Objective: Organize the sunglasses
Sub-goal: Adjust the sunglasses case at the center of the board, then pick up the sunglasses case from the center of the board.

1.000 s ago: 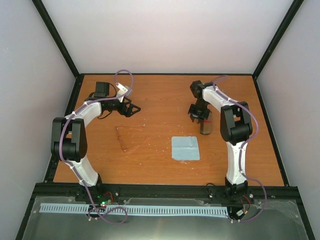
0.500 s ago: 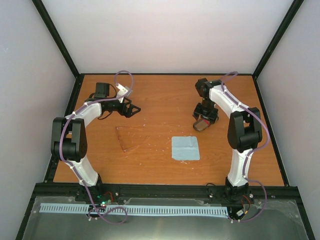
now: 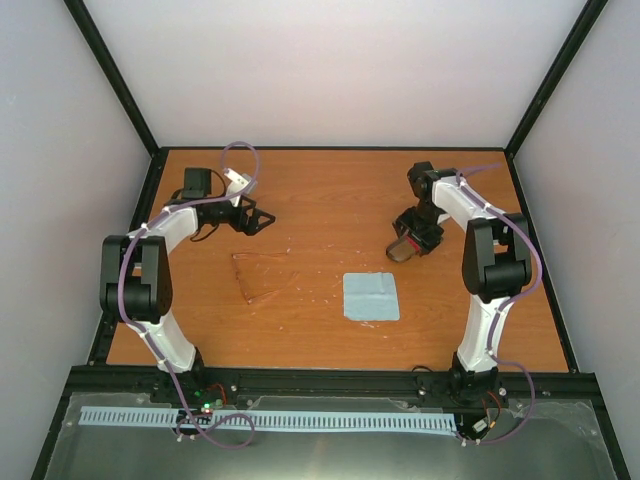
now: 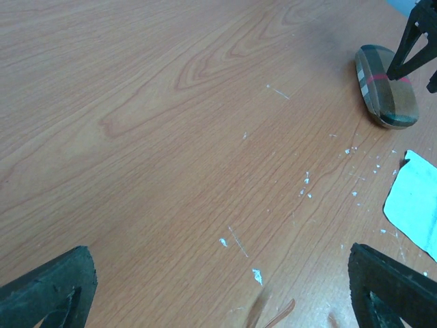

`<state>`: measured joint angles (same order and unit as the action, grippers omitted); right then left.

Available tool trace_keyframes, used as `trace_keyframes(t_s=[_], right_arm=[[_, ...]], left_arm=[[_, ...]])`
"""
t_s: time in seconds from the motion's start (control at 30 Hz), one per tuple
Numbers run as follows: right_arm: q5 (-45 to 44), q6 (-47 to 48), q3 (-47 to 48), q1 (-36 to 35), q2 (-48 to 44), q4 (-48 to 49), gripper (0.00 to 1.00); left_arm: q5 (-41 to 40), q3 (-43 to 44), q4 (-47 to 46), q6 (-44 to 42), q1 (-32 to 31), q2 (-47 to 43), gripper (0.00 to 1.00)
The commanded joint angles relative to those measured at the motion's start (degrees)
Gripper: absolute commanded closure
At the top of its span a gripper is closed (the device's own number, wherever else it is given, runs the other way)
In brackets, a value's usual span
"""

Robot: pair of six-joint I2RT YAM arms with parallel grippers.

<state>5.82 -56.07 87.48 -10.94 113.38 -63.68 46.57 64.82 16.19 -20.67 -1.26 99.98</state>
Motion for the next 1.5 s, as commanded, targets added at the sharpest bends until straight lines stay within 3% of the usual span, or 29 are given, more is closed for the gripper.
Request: trace_keyframes(t_s=[0.0, 0.7, 1.03, 1.2, 1.47], right_arm=[[1.7, -5.2, 0.7, -0.2, -0.3, 3.8, 0.22], [3.2, -4.0, 4.2, 0.2, 6.6, 1.0, 0.22], [3.3, -1.8, 4.9, 0.5, 7.9, 0.0, 0.28], [2.2, -0.1, 6.5, 0.7, 8.8, -1.4, 0.38], [2.6, 2.2, 6.5, 0.8, 9.0, -2.6, 0.79]], left_arm=[[1.2, -0.5, -2.2, -0.2, 0.8, -1.2, 0.0], [2.2, -1.7, -4.8, -0.1, 3.0, -0.3, 0.01], [2.5, -2.4, -6.0, 0.1, 3.5, -0.2, 0.0], [2.4, -2.6, -6.2, 0.3, 3.5, -0.3, 0.01], [3.3, -2.5, -6.5, 1.5, 3.5, -0.4, 0.0]])
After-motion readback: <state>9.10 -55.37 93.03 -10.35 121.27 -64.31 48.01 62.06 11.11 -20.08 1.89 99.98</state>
